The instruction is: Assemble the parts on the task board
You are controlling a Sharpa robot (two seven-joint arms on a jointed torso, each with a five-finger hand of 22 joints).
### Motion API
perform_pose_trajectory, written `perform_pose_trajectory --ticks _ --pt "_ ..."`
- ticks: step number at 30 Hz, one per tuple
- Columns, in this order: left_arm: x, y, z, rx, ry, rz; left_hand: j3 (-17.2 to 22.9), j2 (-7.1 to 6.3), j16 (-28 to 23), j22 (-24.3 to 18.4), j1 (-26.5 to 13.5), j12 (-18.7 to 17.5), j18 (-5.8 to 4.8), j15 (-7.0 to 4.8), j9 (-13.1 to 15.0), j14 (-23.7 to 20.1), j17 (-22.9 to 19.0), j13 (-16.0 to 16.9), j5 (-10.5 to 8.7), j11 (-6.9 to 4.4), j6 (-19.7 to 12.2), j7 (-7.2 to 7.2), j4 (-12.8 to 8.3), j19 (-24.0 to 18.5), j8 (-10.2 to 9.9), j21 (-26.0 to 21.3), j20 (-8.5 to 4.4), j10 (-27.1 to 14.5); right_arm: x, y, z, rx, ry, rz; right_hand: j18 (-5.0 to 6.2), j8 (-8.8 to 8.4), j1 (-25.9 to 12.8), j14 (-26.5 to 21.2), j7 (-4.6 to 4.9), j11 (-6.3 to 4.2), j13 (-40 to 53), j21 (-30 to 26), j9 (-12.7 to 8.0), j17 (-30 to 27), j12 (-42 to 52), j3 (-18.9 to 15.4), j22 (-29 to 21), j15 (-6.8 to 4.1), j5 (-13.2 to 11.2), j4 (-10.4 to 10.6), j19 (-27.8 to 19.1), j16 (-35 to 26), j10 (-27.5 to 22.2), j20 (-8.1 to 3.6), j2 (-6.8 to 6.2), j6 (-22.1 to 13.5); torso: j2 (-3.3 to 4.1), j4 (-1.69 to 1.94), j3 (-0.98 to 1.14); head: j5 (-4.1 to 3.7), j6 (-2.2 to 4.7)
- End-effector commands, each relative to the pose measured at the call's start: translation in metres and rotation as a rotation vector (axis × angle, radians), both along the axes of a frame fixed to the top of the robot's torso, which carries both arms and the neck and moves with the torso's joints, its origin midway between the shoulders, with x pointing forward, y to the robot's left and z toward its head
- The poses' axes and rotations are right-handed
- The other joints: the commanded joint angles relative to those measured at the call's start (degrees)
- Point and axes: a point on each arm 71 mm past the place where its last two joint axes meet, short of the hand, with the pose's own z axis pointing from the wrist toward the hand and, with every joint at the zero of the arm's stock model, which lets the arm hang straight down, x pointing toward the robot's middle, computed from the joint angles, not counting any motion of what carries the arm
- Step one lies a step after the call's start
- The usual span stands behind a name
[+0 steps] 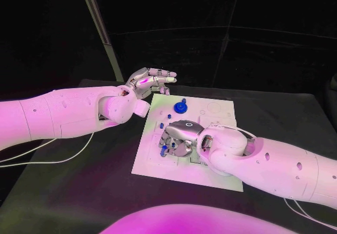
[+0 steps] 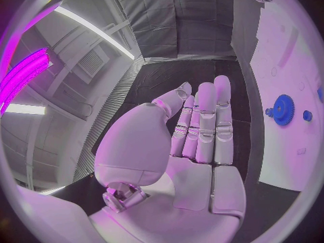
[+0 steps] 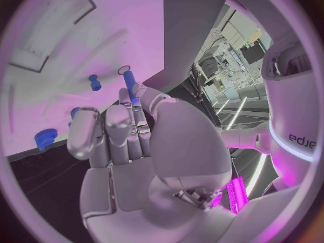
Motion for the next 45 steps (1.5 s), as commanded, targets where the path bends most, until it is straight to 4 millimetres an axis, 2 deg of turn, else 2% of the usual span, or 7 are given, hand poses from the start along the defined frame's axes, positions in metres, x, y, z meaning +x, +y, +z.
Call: perform_pose_trajectory --ticks 1,23,39,43,44,45 --pt "0.0003 -0.0009 0.0014 -0.008 -0.003 -0.007 -0.27 0.03 -0.39 -0.09 -0.48 0.23 0.30 0.12 -0.08 -0.32 -0.08 -0.06 0.05 -0.02 -0.42 0.04 0.04 -0.50 0.12 -0.23 0.06 -0.35 0.0003 0.0002 -0.0009 -0.034 -0.027 0.004 -0.46 0.19 -0.40 0.82 0.36 0.39 -0.05 0.17 0.04 -0.04 -0.39 0.39 0.01 0.09 0.20 -0.01 -0.04 0.30 0.01 0.31 -0.01 -0.03 0.00 -0.01 -0.01 0.03 -0.07" --pt "0.0004 -0.0001 0.0013 -0.007 -0.002 -0.006 -0.36 0.07 -0.40 -0.16 -0.56 0.34 0.30 0.15 -0.07 -0.33 -0.18 -0.05 0.06 -0.02 -0.42 0.05 0.14 -0.51 0.15 -0.31 0.09 -0.39 -0.0044 0.0051 -0.0083 -0.109 -0.032 0.027 -0.42 0.10 -0.67 0.72 0.41 0.44 -0.02 0.11 0.02 -0.22 -0.60 0.27 -0.12 0.15 0.19 -0.08 -0.18 0.25 0.11 0.37 -0.27 -0.04 -0.02 -0.03 -0.03 0.07 -0.43" --pt "0.0001 0.0005 0.0011 -0.007 0.001 -0.008 -0.36 0.07 -0.40 -0.16 -0.56 0.34 0.30 0.15 -0.07 -0.33 -0.18 -0.05 0.06 -0.02 -0.42 0.05 0.14 -0.51 0.15 -0.31 0.09 -0.39 -0.0082 0.0078 -0.0088 -0.070 -0.047 0.033 -0.40 0.01 -0.81 0.66 0.43 0.47 -0.02 0.07 -0.01 -0.30 -0.78 0.27 -0.20 0.18 0.25 -0.12 -0.28 0.23 0.08 0.40 -0.35 -0.10 0.00 0.03 -0.02 0.16 -0.49" --pt "0.0000 0.0006 0.0012 -0.007 0.001 -0.008 -0.36 0.07 -0.40 -0.16 -0.56 0.34 0.30 0.15 -0.07 -0.33 -0.18 -0.05 0.06 -0.02 -0.42 0.05 0.14 -0.51 0.15 -0.31 0.09 -0.39 -0.0068 0.0072 -0.0096 -0.076 -0.045 0.023 -0.01 -1.29 -2.63 -0.19 1.43 1.45 -0.30 -1.13 -0.48 -2.73 -2.93 -0.36 -2.32 1.00 0.51 0.43 -1.73 -1.45 -2.69 0.91 -1.73 -2.52 -0.03 -0.01 -0.04 0.22 -0.47" --pt "0.0000 0.0007 0.0012 -0.007 0.002 -0.008 -0.36 0.07 -0.40 -0.16 -0.56 0.34 0.30 0.15 -0.07 -0.33 -0.18 -0.05 0.06 -0.02 -0.42 0.05 0.14 -0.51 0.15 -0.31 0.09 -0.39 -0.0064 0.0072 -0.0097 -0.075 -0.045 0.021 0.42 -1.51 -3.73 -0.83 2.10 2.06 -0.33 -2.53 -0.67 -4.78 -4.13 -1.12 -4.72 1.65 0.89 0.82 -3.22 -2.95 -4.92 1.30 -2.75 -4.58 -0.03 -0.01 -0.04 0.22 -0.47" --pt "0.0000 0.0007 0.0012 -0.007 0.002 -0.008 -0.36 0.07 -0.40 -0.16 -0.56 0.34 0.30 0.15 -0.07 -0.33 -0.18 -0.05 0.06 -0.02 -0.42 0.05 0.14 -0.51 0.15 -0.31 0.09 -0.39 -0.0061 0.0071 -0.0096 -0.072 -0.046 0.019 0.90 -1.52 -4.55 -1.60 2.36 2.74 -0.28 -4.01 -0.69 -7.06 -4.56 -2.20 -7.15 1.96 0.90 0.94 -4.76 -4.64 -6.57 1.74 -3.92 -6.87 -0.03 -0.01 -0.04 0.22 -0.47"
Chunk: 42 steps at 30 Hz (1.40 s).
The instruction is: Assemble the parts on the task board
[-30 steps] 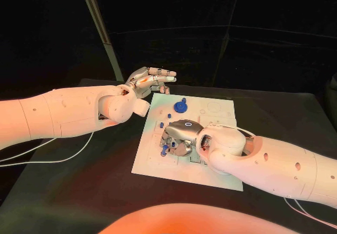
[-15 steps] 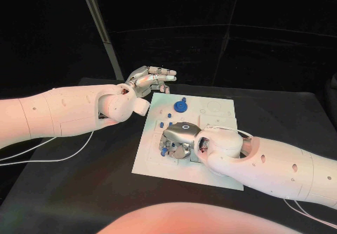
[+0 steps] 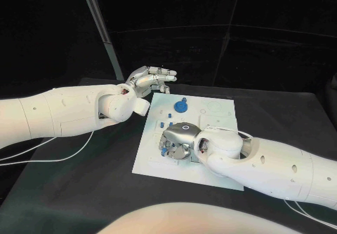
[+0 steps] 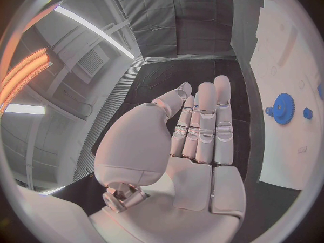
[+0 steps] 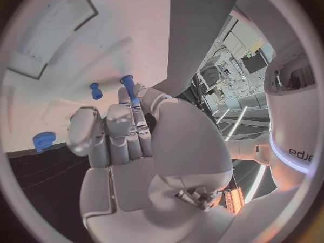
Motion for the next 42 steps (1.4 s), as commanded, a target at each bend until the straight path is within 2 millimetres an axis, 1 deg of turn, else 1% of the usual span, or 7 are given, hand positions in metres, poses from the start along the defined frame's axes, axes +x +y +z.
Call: perform_pose_trajectory --ticks 1,5,15,21,24,33,42 --pt "0.000 -0.001 0.001 -0.009 -0.001 -0.010 -0.20 0.07 -0.19 -0.06 -0.56 0.34 0.30 0.15 -0.07 -0.33 -0.06 -0.07 0.06 -0.01 -0.42 0.05 -0.01 -0.51 0.15 -0.31 0.09 -0.40 0.001 0.000 0.000 0.006 -0.008 -0.012 1.30 -0.16 -1.95 -1.49 0.46 0.95 -0.13 -3.04 -0.16 -4.41 -1.14 -2.41 -4.90 0.82 0.18 0.28 -3.14 -3.29 -4.08 0.78 -2.07 -4.75 0.00 -0.03 0.00 0.03 0.01" --pt "0.000 -0.001 0.001 -0.009 0.000 -0.010 -0.20 0.07 -0.19 -0.06 -0.56 0.34 0.30 0.15 -0.07 -0.33 -0.06 -0.07 0.06 -0.01 -0.42 0.05 -0.01 -0.51 0.15 -0.31 0.09 -0.40 0.002 -0.001 0.003 0.053 -0.027 -0.024 2.70 0.08 -2.67 -4.16 0.07 1.06 0.17 -8.00 0.13 -11.04 -0.19 -7.77 -12.03 0.91 0.33 0.73 -7.40 -8.25 -9.67 1.28 -2.62 -8.94 0.02 -0.03 0.05 -0.05 0.06" --pt "-0.001 0.002 0.001 -0.007 0.003 -0.008 -0.20 0.07 -0.19 -0.06 -0.56 0.34 0.30 0.15 -0.07 -0.33 -0.06 -0.07 0.06 -0.01 -0.42 0.05 -0.01 -0.51 0.15 -0.31 0.09 -0.40 -0.001 -0.029 0.020 0.257 -0.040 -0.053 2.08 1.10 -0.37 -2.31 0.18 0.80 0.46 -6.66 0.59 -10.15 4.79 -13.78 -9.43 0.68 3.37 0.64 -4.44 -6.38 -7.89 0.97 -0.15 -5.88 -0.08 -0.12 0.02 -0.34 0.34" --pt "-0.001 0.006 0.001 -0.004 0.002 0.003 -0.30 0.09 -0.21 -0.14 -0.65 0.42 0.30 0.17 -0.06 -0.35 -0.15 -0.07 0.06 0.00 -0.41 0.04 0.07 -0.51 0.18 -0.40 0.11 -0.48 0.000 -0.076 0.031 0.304 0.028 -0.152 1.59 1.57 -0.11 -1.16 -0.07 0.31 0.38 -5.02 0.68 -8.52 6.71 -14.58 -6.89 0.30 4.09 0.84 -2.68 -4.91 -4.85 0.65 0.71 -3.47 -0.42 -0.31 -0.11 -1.09 0.67" --pt "-0.001 0.007 0.001 -0.004 0.001 0.004 -0.30 0.09 -0.21 -0.14 -0.65 0.42 0.30 0.17 -0.06 -0.35 -0.15 -0.07 0.06 0.00 -0.41 0.04 0.07 -0.51 0.18 -0.40 0.11 -0.48 0.006 -0.101 0.036 0.294 0.091 -0.237 1.06 2.08 -0.43 -0.40 -0.55 -0.54 0.82 -3.24 0.81 -6.37 8.48 -14.63 -4.09 -0.29 4.15 1.44 -1.02 -3.22 -0.73 0.31 1.31 -1.89 -0.54 -0.34 -0.14 -2.41 0.97" --pt "-0.001 0.006 0.001 -0.004 0.000 0.004 -0.31 0.10 -0.21 -0.15 -0.66 0.45 0.30 0.17 -0.05 -0.35 -0.17 -0.07 0.06 -0.01 -0.39 0.03 0.09 -0.51 0.20 -0.42 0.12 -0.48 0.020 -0.191 0.035 0.220 0.212 -0.602 -0.79 4.97 -7.47 2.23 -4.15 -4.57 8.26 3.06 1.91 5.88 18.06 -20.60 5.57 -3.54 9.82 7.73 4.26 6.33 12.86 -2.87 0.44 2.94 -0.91 -0.94 -0.43 -5.66 1.73" --pt "-0.002 0.004 0.001 -0.007 0.001 -0.002 -0.39 0.10 -0.21 -0.20 -0.75 0.51 0.30 0.19 -0.04 -0.36 -0.22 -0.07 0.05 -0.01 -0.34 0.02 0.16 -0.51 0.24 -0.46 0.13 -0.50 0.015 -0.231 0.026 0.078 0.223 -0.822 -1.88 7.21 -8.12 2.68 -4.67 -5.02 35.11 6.52 4.04 15.21 41.06 -29.44 11.27 -3.95 8.51 14.34 6.49 13.15 10.68 -3.38 2.05 1.69 -1.04 -1.98 -0.22 -6.72 1.71"
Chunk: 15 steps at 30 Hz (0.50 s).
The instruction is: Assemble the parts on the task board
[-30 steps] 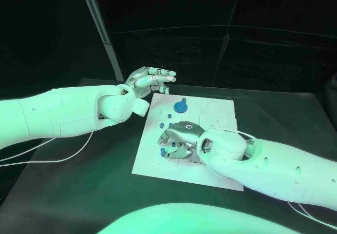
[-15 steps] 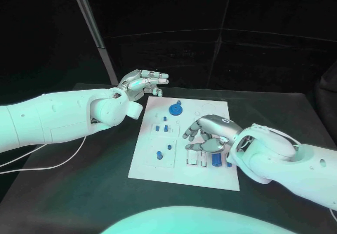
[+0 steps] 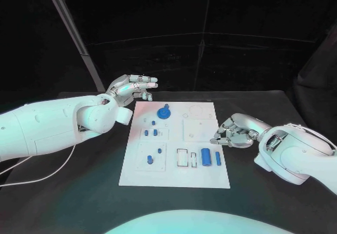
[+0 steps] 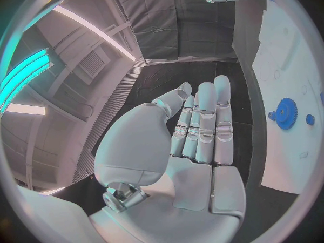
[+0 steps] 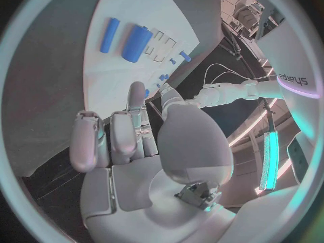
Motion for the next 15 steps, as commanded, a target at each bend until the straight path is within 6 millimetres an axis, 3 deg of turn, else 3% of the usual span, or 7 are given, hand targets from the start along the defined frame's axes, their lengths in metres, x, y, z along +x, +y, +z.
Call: perform_pose_trajectory --ticks 1,8,15 --pt "0.000 -0.002 0.001 -0.011 -0.006 -0.009 -0.39 0.09 -0.21 -0.11 -0.74 0.28 0.30 0.19 -0.04 -0.36 -0.12 -0.07 0.05 -0.01 -0.34 0.02 0.16 -0.35 0.24 -0.16 -0.03 -0.50 -0.002 -0.008 -0.010 -0.080 0.078 -0.126 -0.54 0.67 0.00 1.92 0.20 0.32 6.76 0.55 0.59 0.97 5.11 -2.40 0.49 -0.06 -0.15 1.84 0.23 0.66 -0.98 0.17 0.61 -0.79 -0.13 -0.57 0.10 -0.45 -0.04" --pt "-0.001 -0.003 0.001 -0.012 -0.005 -0.014 -0.39 0.09 -0.21 -0.11 -0.74 0.28 0.30 0.19 -0.04 -0.36 -0.12 -0.07 0.05 -0.01 -0.34 0.02 0.16 -0.35 0.24 -0.16 -0.03 -0.50 -0.005 0.002 -0.027 -0.134 0.109 -0.119 -0.50 1.54 0.04 1.87 0.27 0.43 10.70 0.62 1.33 1.48 7.33 -5.00 0.58 0.24 0.05 3.01 0.11 0.99 -1.99 0.23 0.96 -1.60 -0.07 -0.42 0.23 -0.74 -0.21" --pt "0.000 -0.002 0.000 -0.011 -0.003 -0.012 -0.39 0.09 -0.21 -0.11 -0.74 0.28 0.30 0.19 -0.04 -0.36 -0.12 -0.07 0.05 -0.01 -0.34 0.02 0.16 -0.35 0.24 -0.16 -0.03 -0.50 -0.005 0.016 -0.039 -0.164 0.121 -0.087 -0.53 2.00 0.12 1.96 0.35 0.51 12.89 0.72 1.74 2.34 8.59 -6.33 0.79 0.32 -0.08 2.93 0.14 1.49 -2.19 0.31 1.04 -2.18 -0.10 -0.42 0.10 -0.66 -0.38"
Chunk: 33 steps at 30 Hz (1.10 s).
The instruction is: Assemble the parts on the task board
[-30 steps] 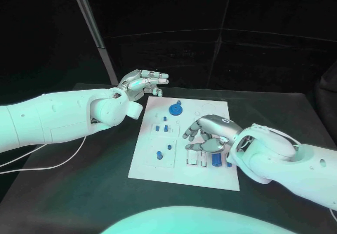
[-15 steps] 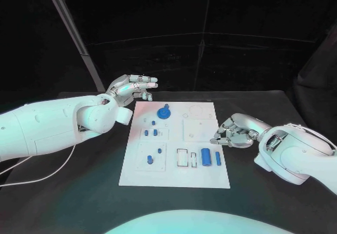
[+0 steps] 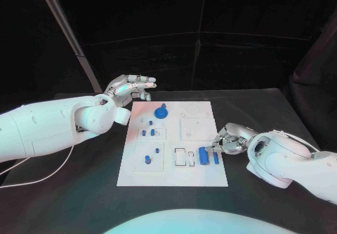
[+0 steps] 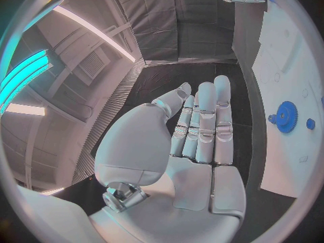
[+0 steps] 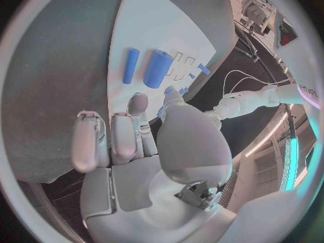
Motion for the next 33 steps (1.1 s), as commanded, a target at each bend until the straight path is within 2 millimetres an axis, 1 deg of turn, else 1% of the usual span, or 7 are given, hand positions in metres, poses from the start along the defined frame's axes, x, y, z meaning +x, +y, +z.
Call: perform_pose_trajectory --ticks 1,3,10,18,27,28,33 --pt "0.000 -0.001 0.001 -0.011 -0.005 -0.010 -0.23 -0.12 -0.21 -0.05 -0.53 0.28 0.30 0.19 -0.04 -0.36 -0.05 -0.07 0.05 -0.01 -0.34 0.02 0.00 -0.35 0.24 -0.16 -0.03 -0.50 0.000 0.003 -0.004 -0.054 0.005 0.008 -0.56 0.36 0.41 1.98 0.02 0.11 0.47 0.32 0.18 0.39 0.39 -0.63 0.17 0.33 0.10 -0.05 0.09 0.40 -0.46 0.38 0.23 -0.47 -0.01 -0.02 -0.09 0.01 -0.09" --pt "0.000 -0.001 0.001 -0.010 -0.005 -0.009 -0.23 -0.12 -0.21 -0.05 -0.53 0.28 0.30 0.19 -0.04 -0.36 -0.05 -0.07 0.05 -0.01 -0.34 0.02 0.00 -0.35 0.24 -0.16 -0.03 -0.50 -0.001 0.006 -0.006 -0.057 0.005 0.018 -0.59 0.53 0.67 2.03 0.03 0.11 0.89 0.41 0.31 0.72 0.60 -0.89 0.35 0.34 0.10 -0.11 0.17 0.60 -0.53 0.40 0.12 -0.54 0.01 -0.07 -0.09 0.07 -0.13" --pt "0.000 0.000 0.001 -0.009 -0.003 -0.009 -0.23 -0.12 -0.21 -0.05 -0.53 0.28 0.30 0.19 -0.04 -0.36 -0.05 -0.07 0.05 -0.01 -0.34 0.02 0.00 -0.35 0.24 -0.16 -0.03 -0.50 -0.004 0.017 -0.010 -0.060 -0.004 0.047 -0.69 0.93 1.08 2.17 0.00 0.10 2.65 0.66 0.62 1.67 1.91 -1.42 0.84 0.34 0.23 -0.09 0.40 1.17 -0.22 0.42 0.07 -0.64 0.01 -0.04 -0.08 0.22 -0.19" --pt "0.000 0.001 0.000 -0.008 -0.001 -0.008 -0.23 -0.12 -0.21 -0.05 -0.53 0.28 0.30 0.19 -0.04 -0.36 -0.05 -0.07 0.05 -0.01 -0.34 0.02 0.00 -0.35 0.24 -0.16 -0.03 -0.50 -0.004 0.025 -0.014 -0.078 0.013 0.078 -0.76 1.57 1.07 2.25 -0.12 0.02 4.28 0.87 1.11 2.33 3.08 -1.99 1.23 0.30 0.32 0.06 0.56 1.58 0.07 0.41 0.38 -0.51 0.04 -0.07 -0.13 0.22 -0.33" --pt "0.000 0.001 0.000 -0.008 0.000 -0.009 -0.23 -0.12 -0.21 -0.05 -0.53 0.28 0.30 0.19 -0.04 -0.36 -0.05 -0.07 0.05 -0.01 -0.34 0.02 0.00 -0.35 0.24 -0.16 -0.03 -0.50 -0.003 0.026 -0.023 -0.141 0.036 0.048 -0.77 2.32 1.85 2.28 -0.24 -0.08 4.83 0.93 1.82 2.93 2.92 -2.30 1.33 0.23 0.90 -0.23 0.52 1.94 -0.34 0.36 1.47 -0.54 -0.02 -0.03 -0.09 0.18 -0.52" --pt "0.000 0.001 0.000 -0.009 0.000 -0.010 -0.23 -0.12 -0.21 -0.05 -0.53 0.28 0.30 0.19 -0.04 -0.36 -0.05 -0.07 0.05 -0.01 -0.34 0.02 0.00 -0.35 0.24 -0.16 -0.03 -0.50 -0.003 0.027 -0.023 -0.148 0.041 0.045 -0.77 2.46 2.19 2.28 -0.26 -0.10 4.99 0.93 1.96 3.07 2.93 -2.33 1.34 0.22 1.08 -0.36 0.50 2.01 -0.38 0.34 1.66 -0.53 -0.04 -0.02 -0.12 0.18 -0.54" --pt "0.000 0.001 0.000 -0.009 0.002 -0.012 -0.30 -0.11 -0.22 -0.11 -0.59 0.35 0.30 0.19 -0.03 -0.37 -0.11 -0.07 0.05 -0.02 -0.31 -0.01 0.06 -0.35 0.28 -0.23 -0.01 -0.55 -0.003 0.030 -0.026 -0.160 0.051 0.044 -0.82 3.16 4.05 2.32 -0.42 -0.25 5.85 1.07 2.66 3.63 3.09 -2.36 1.62 0.11 1.93 -1.17 0.58 2.33 -0.33 0.25 2.57 -0.36 -0.03 -0.04 -0.11 0.17 -0.51"
